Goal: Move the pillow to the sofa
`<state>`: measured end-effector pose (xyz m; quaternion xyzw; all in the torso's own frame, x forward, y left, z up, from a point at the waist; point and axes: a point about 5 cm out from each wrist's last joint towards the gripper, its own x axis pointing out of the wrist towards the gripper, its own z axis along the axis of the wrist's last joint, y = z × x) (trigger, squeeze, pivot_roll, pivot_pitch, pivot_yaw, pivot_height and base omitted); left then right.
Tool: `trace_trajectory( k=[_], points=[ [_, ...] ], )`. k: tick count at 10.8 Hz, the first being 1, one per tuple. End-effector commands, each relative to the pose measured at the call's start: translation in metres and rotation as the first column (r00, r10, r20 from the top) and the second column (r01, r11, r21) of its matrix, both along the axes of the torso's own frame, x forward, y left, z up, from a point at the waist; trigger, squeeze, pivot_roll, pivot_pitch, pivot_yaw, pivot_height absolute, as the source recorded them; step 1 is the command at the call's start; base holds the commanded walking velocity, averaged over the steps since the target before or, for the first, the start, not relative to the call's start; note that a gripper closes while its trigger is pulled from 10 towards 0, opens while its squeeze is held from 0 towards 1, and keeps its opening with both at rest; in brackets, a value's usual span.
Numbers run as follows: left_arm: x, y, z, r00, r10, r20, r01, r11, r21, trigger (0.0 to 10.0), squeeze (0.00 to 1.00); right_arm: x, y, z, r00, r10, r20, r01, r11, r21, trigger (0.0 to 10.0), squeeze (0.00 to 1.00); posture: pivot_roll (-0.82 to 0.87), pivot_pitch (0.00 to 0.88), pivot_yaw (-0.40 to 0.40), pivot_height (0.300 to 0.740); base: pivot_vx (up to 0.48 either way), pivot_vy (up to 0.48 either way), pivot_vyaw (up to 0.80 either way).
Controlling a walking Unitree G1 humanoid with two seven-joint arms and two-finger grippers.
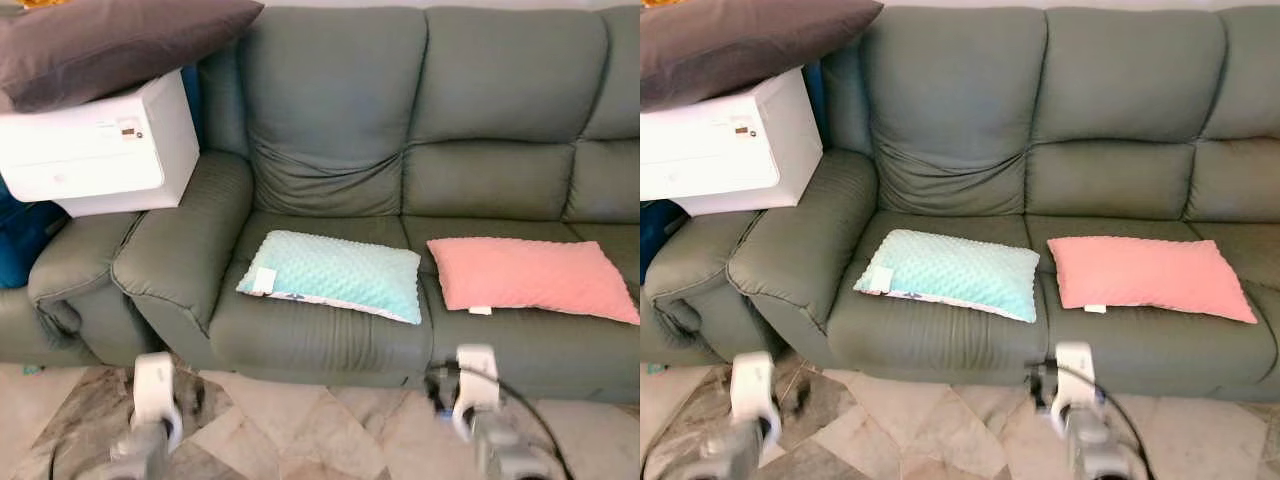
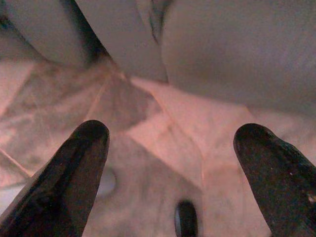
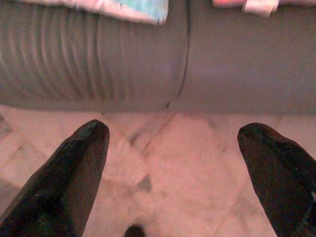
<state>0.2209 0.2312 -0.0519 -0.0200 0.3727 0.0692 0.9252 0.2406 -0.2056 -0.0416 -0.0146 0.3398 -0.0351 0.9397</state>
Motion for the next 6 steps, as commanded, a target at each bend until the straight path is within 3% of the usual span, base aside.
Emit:
trace_trajectory(
  k=[1,2,3,5,6],
  points=[
    [-0.009,0.005,-0.005,0.999,0.013,-0.050,-0.012,1.000,0.005,10.0,0.00,-0.008,0.001,-0.008,0.998,0.006,-0.057,-0.006,1.000,0.007,10.0,0.00,-0.13,0.000,0.019,0.740,0.000,0.000,0.00],
    [-0.021,0.006,-0.013,0.994,0.047,-0.102,-0.047,0.999,0.002,10.0,0.00,-0.029,-0.006,-0.022,0.985,0.017,-0.171,-0.023,0.999,-0.036,10.0,0.00,-0.14,0.000,0.019,0.740,0.000,0.000,0.00],
    [-0.021,0.003,-0.014,0.994,0.036,-0.108,-0.036,0.999,0.004,10.0,0.00,-0.034,-0.010,-0.025,0.979,0.020,-0.203,-0.030,0.998,-0.046,10.0,0.00,-0.12,0.000,0.013,0.740,0.000,0.000,0.00],
    [-0.018,-0.002,-0.013,0.996,0.022,-0.092,-0.023,1.000,-0.014,10.0,0.00,-0.030,-0.012,-0.023,0.979,0.060,-0.196,-0.067,0.997,-0.030,10.0,0.00,-0.12,0.000,0.007,0.740,0.000,0.000,0.00],
    [-0.025,0.001,-0.016,0.993,0.010,-0.118,-0.010,1.000,0.004,10.0,0.00,-0.031,-0.014,-0.023,0.978,0.053,-0.202,-0.062,0.997,-0.038,10.0,0.00,-0.13,0.000,0.007,0.740,0.000,0.000,0.00]
  ],
)
